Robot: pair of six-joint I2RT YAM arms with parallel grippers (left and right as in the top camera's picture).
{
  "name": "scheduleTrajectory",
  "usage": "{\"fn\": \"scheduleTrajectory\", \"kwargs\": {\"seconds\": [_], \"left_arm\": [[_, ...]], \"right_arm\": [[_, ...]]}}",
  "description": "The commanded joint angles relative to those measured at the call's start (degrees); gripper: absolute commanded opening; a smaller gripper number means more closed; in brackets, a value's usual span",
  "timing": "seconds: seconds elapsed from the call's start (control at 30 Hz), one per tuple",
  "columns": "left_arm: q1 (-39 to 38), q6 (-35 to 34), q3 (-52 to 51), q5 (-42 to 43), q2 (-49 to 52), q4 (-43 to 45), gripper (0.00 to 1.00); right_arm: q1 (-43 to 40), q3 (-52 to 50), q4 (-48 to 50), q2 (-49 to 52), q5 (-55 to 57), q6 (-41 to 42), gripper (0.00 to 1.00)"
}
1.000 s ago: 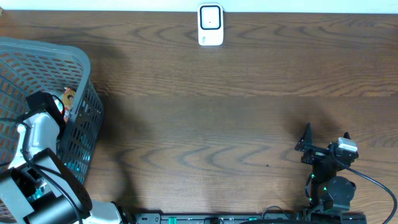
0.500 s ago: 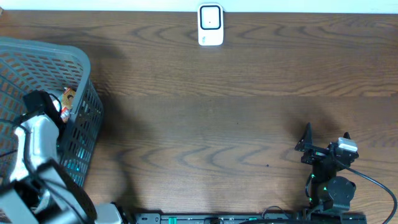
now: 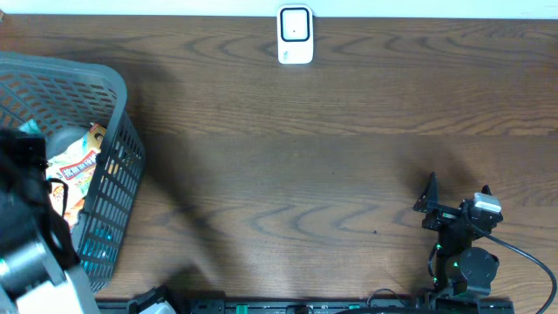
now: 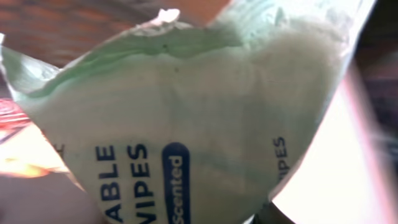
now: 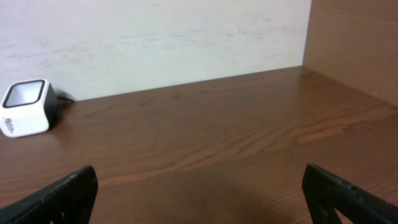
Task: Scan the item barcode
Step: 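Carry the wipes pack with the left gripper toward the scanner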
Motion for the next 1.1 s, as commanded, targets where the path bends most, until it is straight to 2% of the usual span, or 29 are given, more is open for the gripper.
{"fn": "scheduleTrajectory", "kwargs": {"seconds": [0.0,0.1,0.3,0.4,0.43,0.6,0.73,0.9,1.07], "left_arm": [[-3.6,1.2,0.5,12.7,-3.5,4.9,0.24],[-9.3,1.2,0.5,17.4,-3.9,8.9,0.24],[-28.8,1.4,0.5,17.5,1.4,10.2,0.24],[-38.5,3.8,0.5,17.0,6.4,11.2,0.24],[-43.7,5.4,0.5,14.7,9.8,11.9,0.24],[-55.9,10.7,0.5,5.2,20.8,12.0,0.24],[-62.1,15.6,0.5,1.9,30.1,12.0,0.24],[-66.2,22.3,0.5,0.9,40.2,12.0,0.24],[-67.8,24.3,0.4,0.9,49.0,11.8,0.24]], "right_arm": [[-0.5,-0.1,-0.2,-0.2,0.7,0.9,0.99],[-0.5,-0.1,-0.2,-0.2,0.7,0.9,0.99],[-0.5,-0.1,-0.2,-0.2,0.7,0.9,0.99],[-0.5,-0.1,-0.2,-0.2,0.7,0.9,0.99],[-0.5,-0.1,-0.2,-0.2,0.7,0.9,0.99],[-0.5,-0.1,-0.2,-0.2,0.7,0.9,0.99],[-0.5,-0.1,-0.2,-0.2,0.7,0.9,0.99],[-0.5,-0.1,-0.2,-0.2,0.7,0.9,0.99],[-0.5,-0.1,-0.2,-0.2,0.7,0.9,0.99]]}}
